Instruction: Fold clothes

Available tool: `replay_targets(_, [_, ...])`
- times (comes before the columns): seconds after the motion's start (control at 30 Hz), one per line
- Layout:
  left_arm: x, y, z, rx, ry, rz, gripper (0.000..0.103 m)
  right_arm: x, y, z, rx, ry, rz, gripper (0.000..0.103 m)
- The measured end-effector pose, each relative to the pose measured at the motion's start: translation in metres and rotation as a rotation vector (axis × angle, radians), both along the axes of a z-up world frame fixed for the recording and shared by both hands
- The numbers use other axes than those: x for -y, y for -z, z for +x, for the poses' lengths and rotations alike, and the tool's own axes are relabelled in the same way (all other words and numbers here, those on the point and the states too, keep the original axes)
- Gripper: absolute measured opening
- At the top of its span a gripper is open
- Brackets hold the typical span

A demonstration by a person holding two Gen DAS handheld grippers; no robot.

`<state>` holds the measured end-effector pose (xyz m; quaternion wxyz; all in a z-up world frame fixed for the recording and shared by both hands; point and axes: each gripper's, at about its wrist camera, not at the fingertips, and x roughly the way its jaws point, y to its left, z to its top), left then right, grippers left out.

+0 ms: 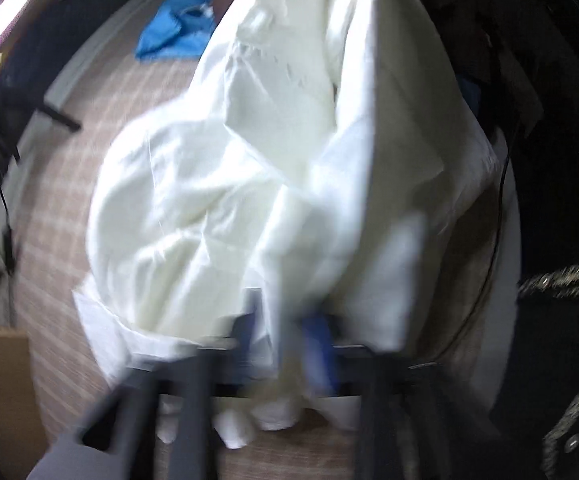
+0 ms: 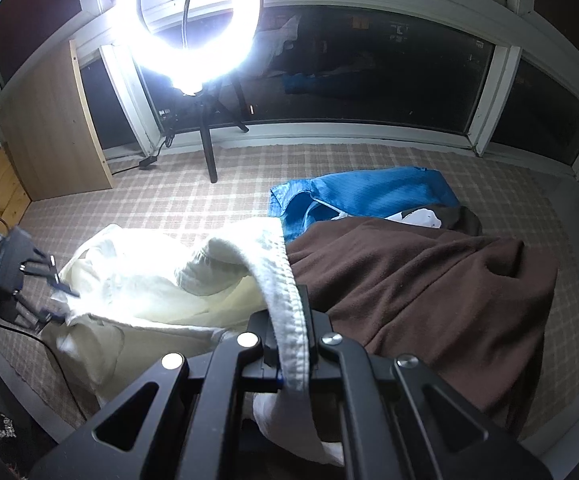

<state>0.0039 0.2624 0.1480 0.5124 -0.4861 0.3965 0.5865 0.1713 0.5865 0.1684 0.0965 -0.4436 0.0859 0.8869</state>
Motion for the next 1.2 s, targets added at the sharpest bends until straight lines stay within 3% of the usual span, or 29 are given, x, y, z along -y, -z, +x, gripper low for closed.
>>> replay_targets(0.13, [0.018, -0.029, 0.009, 0.001, -0.041, 0.084, 0.003, 0.008, -0.017, 0.004, -0.062, 0.003, 0.018, 0.003])
replay_targets(0.3, [0.064, -0.097, 0.015, -0.159, -0.178, 0.232, 0.003, 0.027, -0.07, 0.005, -0.206, -0.009, 0.049, 0.003])
replay_targets(0.53, [0.131, -0.201, 0.029, -0.454, -0.346, 0.366, 0.0, 0.088, -0.211, 0.007, -0.458, -0.092, 0.16, 0.003])
replay_targets(0.63, [0.155, -0.24, 0.05, -0.484, -0.352, 0.489, 0.0, 0.124, -0.269, 0.006, -0.526, -0.123, 0.2, 0.003])
replay_targets(0.77, [0.163, -0.227, 0.078, -0.454, -0.338, 0.52, 0.001, 0.168, -0.295, 0.005, -0.506, -0.127, 0.31, 0.003])
replay_targets(0.97, [0.118, -0.141, 0.096, -0.344, -0.218, 0.499, 0.005, 0.161, -0.248, 0.011, -0.373, -0.043, 0.329, 0.003])
replay_targets(1.13, [0.062, -0.099, 0.084, -0.343, -0.146, 0.474, 0.036, 0.121, -0.223, 0.018, -0.295, 0.051, 0.304, 0.003])
replay_targets(1.2, [0.043, -0.093, 0.082, -0.372, -0.086, 0.462, 0.041, 0.107, -0.219, 0.022, -0.285, 0.074, 0.291, 0.003])
